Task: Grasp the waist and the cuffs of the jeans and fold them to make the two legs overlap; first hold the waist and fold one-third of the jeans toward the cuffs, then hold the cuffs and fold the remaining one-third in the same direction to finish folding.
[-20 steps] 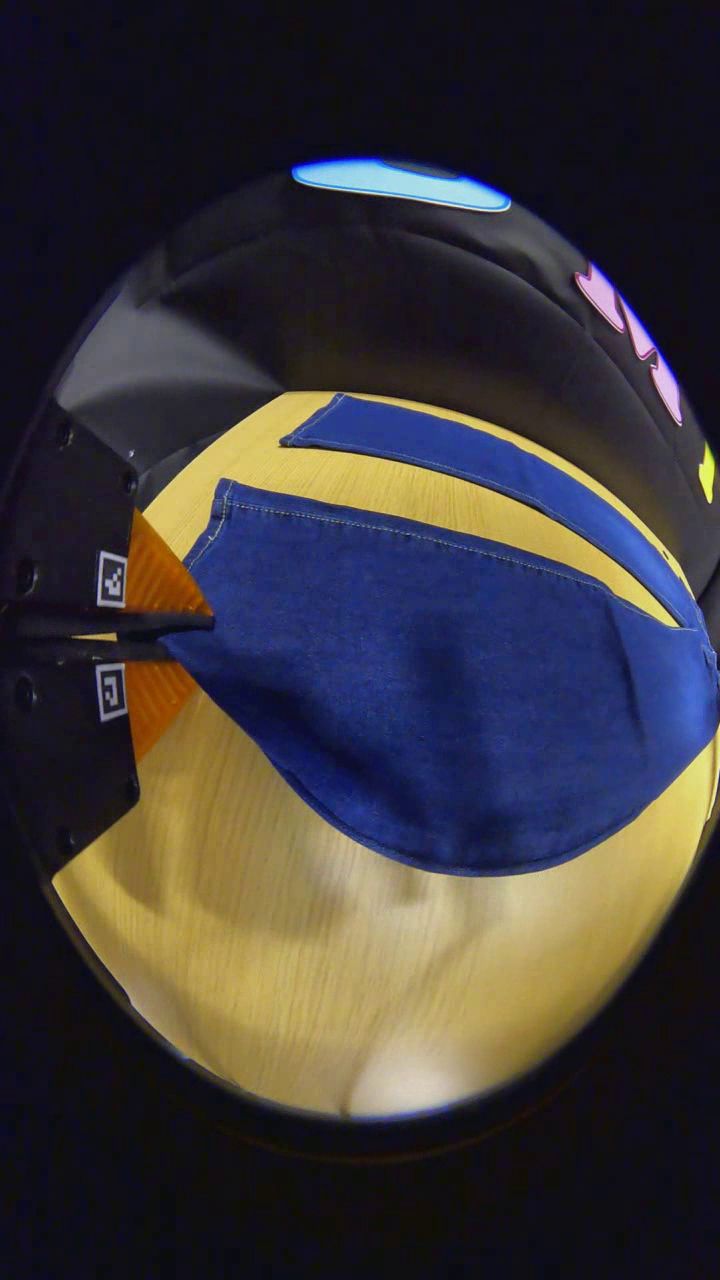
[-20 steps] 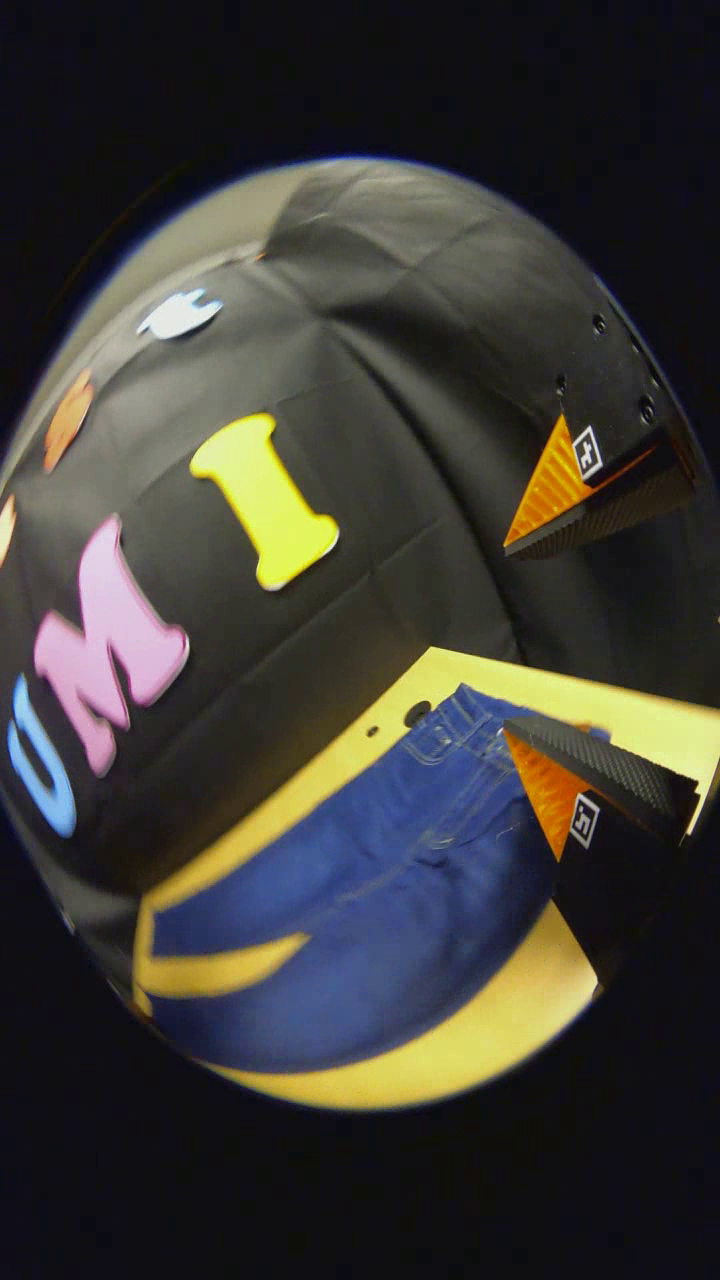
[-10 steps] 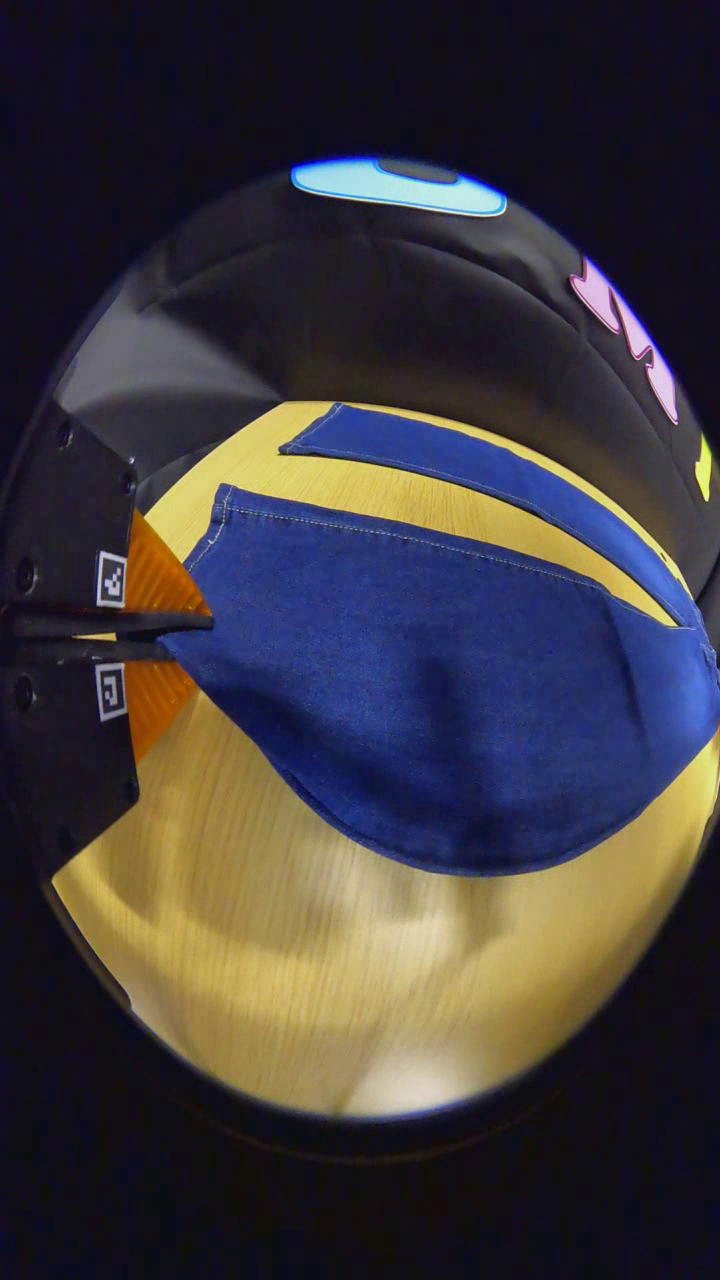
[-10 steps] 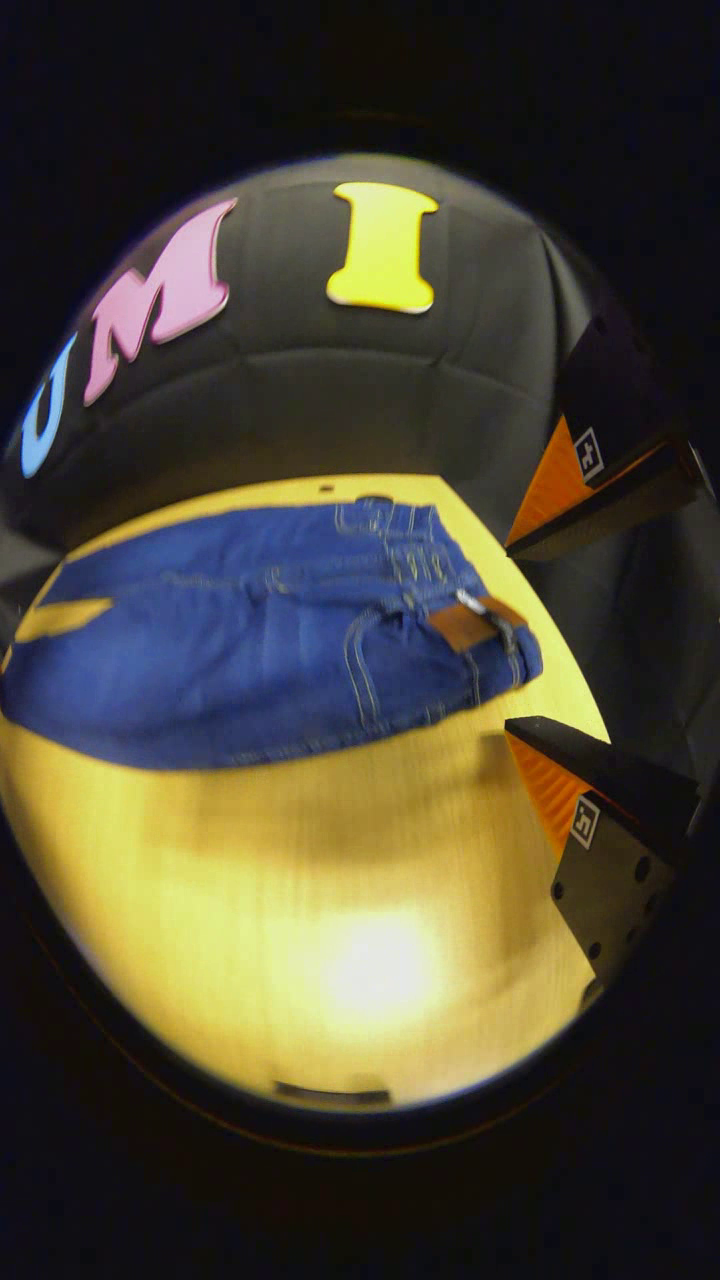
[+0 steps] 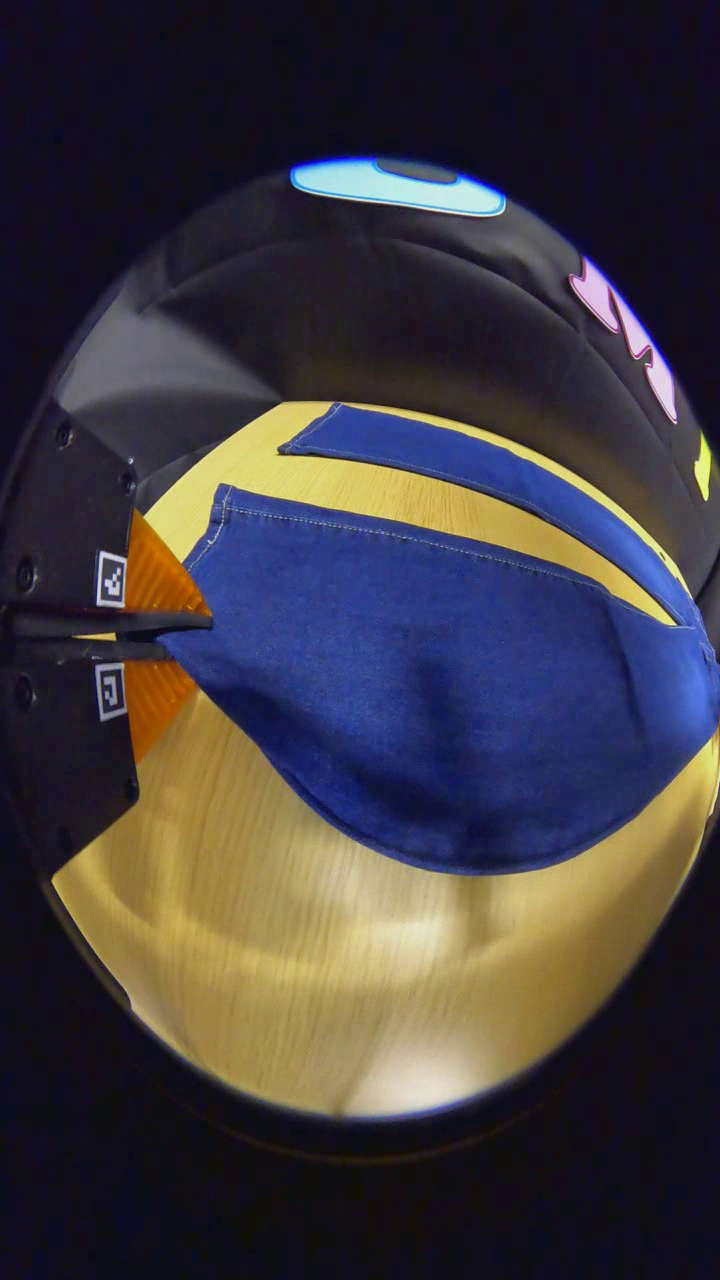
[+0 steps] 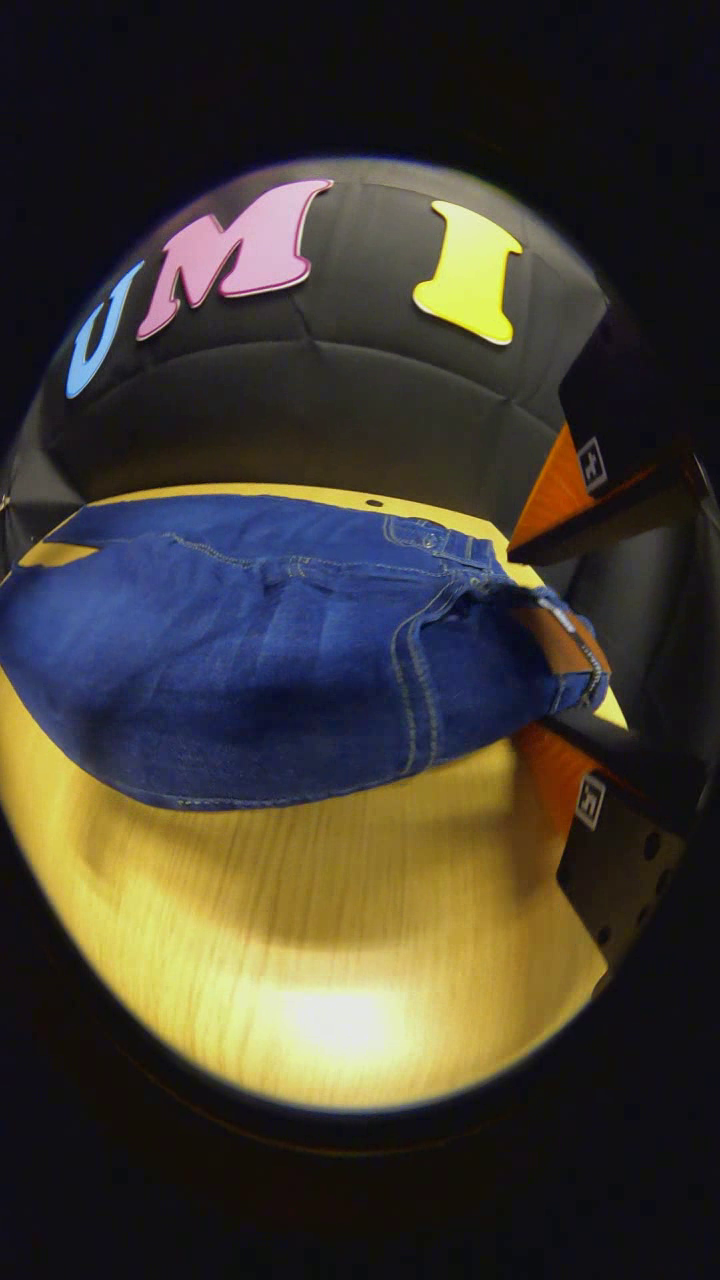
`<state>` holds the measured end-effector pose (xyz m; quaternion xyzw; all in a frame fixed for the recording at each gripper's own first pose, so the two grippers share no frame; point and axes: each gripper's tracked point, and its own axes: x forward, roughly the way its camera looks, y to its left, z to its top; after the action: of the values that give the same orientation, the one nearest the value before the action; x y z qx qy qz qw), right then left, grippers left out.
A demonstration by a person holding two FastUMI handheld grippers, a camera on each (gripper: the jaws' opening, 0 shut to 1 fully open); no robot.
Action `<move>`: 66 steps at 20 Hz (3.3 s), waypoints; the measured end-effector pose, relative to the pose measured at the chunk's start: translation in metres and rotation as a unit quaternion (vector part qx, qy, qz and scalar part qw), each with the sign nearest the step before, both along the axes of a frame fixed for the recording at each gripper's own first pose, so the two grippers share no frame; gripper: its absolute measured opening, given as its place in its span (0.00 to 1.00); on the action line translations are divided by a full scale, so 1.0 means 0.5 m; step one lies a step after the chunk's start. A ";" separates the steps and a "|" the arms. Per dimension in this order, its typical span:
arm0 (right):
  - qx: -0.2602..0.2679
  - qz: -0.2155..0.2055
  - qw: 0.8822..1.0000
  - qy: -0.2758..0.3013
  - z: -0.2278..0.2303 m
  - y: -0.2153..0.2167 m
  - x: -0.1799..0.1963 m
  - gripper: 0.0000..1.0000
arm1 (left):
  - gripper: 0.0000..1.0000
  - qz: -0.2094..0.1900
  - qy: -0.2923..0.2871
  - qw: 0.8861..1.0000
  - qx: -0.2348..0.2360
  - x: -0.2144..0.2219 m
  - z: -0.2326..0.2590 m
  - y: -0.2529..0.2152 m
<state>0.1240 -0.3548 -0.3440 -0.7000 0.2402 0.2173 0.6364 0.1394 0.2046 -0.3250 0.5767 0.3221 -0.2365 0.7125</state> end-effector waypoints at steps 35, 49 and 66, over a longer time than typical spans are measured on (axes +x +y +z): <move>0.402 -0.509 0.759 0.062 0.140 -0.082 0.491 0.16 | 0.19 0.505 0.091 0.693 -0.506 0.288 0.437 0.028; 0.557 -0.533 0.625 -0.121 0.295 -0.074 0.348 0.98 | 0.97 0.372 -0.184 0.748 -0.518 0.133 0.698 -0.107; 0.629 -0.625 0.369 -0.278 0.172 -0.152 0.286 0.98 | 0.98 0.282 -0.150 0.690 -0.650 -0.190 0.786 -0.442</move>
<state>0.2668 -0.4308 -0.2581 0.2318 0.2127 -0.3606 0.8781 0.0443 -0.0166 0.0683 -0.1203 0.1244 -0.0852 0.9812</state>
